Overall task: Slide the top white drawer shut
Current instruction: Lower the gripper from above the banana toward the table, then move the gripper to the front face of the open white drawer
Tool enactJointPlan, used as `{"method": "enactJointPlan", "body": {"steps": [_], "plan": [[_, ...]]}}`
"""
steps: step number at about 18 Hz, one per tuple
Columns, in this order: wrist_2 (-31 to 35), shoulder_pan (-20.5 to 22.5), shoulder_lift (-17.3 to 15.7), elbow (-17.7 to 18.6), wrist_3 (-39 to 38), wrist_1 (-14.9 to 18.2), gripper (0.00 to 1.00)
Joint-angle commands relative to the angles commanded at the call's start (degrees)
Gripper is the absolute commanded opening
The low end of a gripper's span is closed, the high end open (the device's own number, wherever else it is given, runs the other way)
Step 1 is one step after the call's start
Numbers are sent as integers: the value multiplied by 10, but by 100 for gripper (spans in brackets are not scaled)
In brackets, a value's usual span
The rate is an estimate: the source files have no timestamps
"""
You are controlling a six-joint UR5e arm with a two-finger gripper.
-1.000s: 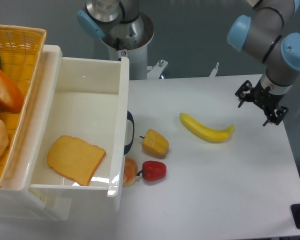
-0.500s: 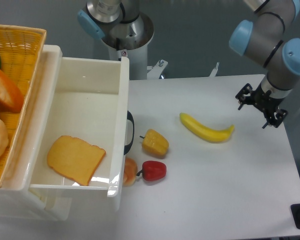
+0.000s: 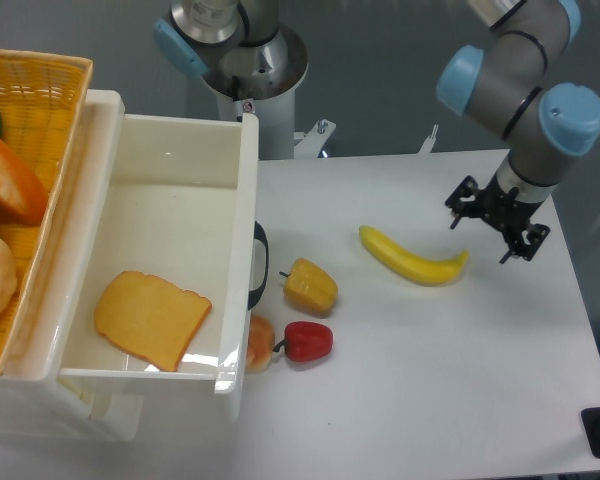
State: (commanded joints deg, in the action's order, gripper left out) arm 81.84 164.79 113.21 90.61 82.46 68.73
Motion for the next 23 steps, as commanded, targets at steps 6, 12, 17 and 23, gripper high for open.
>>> {"method": "enactJointPlan", "body": {"steps": [6,12,17,23], "plan": [[-61,-18,-19,13,-143,0,84],[-56,-83,-19,6,-247,-1,30],[-57,-118,-33,18,-271,14,10],[-102,-143,-47,3,-298,100,0]]}}
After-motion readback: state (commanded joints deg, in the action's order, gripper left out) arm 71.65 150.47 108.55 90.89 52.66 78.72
